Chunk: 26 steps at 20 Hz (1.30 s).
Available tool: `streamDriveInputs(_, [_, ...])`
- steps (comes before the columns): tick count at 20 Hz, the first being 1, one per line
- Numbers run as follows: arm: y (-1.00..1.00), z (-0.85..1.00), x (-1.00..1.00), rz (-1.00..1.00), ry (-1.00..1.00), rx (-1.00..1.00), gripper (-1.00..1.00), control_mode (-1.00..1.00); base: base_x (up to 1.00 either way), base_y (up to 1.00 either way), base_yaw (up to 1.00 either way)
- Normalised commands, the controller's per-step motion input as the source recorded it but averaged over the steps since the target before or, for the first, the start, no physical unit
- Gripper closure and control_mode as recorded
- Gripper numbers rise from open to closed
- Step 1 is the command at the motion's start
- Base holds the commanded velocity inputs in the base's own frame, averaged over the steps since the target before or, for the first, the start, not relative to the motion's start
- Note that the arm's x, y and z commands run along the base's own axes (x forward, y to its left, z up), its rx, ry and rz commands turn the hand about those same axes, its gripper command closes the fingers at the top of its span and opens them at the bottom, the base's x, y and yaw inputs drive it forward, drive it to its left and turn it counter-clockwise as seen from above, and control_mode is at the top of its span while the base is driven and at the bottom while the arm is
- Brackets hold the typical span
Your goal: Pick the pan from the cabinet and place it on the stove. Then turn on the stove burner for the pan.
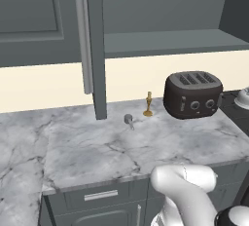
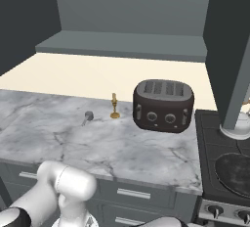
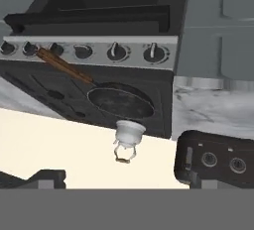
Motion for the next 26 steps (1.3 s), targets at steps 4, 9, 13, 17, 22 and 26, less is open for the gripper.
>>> streamDriveInputs(4, [0.0, 0.0, 0.06, 0.09, -0.02, 0.18, -1.0, -1.0, 0.0, 0.0, 0.0])
streamDriveInputs(9, [0.06, -0.11, 0.1, 0.1, -0.02, 0.02, -1.0, -1.0, 0.0, 0.0, 0.0])
streamDriveInputs(13, [0.07, -0.28, 0.12, 0.04, 0.0, -0.05, -1.0, -1.0, 0.0, 0.0, 0.0])
streamDriveInputs(17, [0.01, -0.15, 0.14, 0.0, 0.0, -0.02, -1.0, -1.0, 0.0, 0.0, 0.0])
streamDriveInputs(22, [0.04, -0.03, 0.2, 0.0, 0.0, 0.0, -1.0, -1.0, 0.0, 0.0, 0.0])
streamDriveInputs(26, [0.24, -0.07, 0.3, -0.03, 0.0, 0.0, -1.0, -1.0, 0.0, 0.0, 0.0])
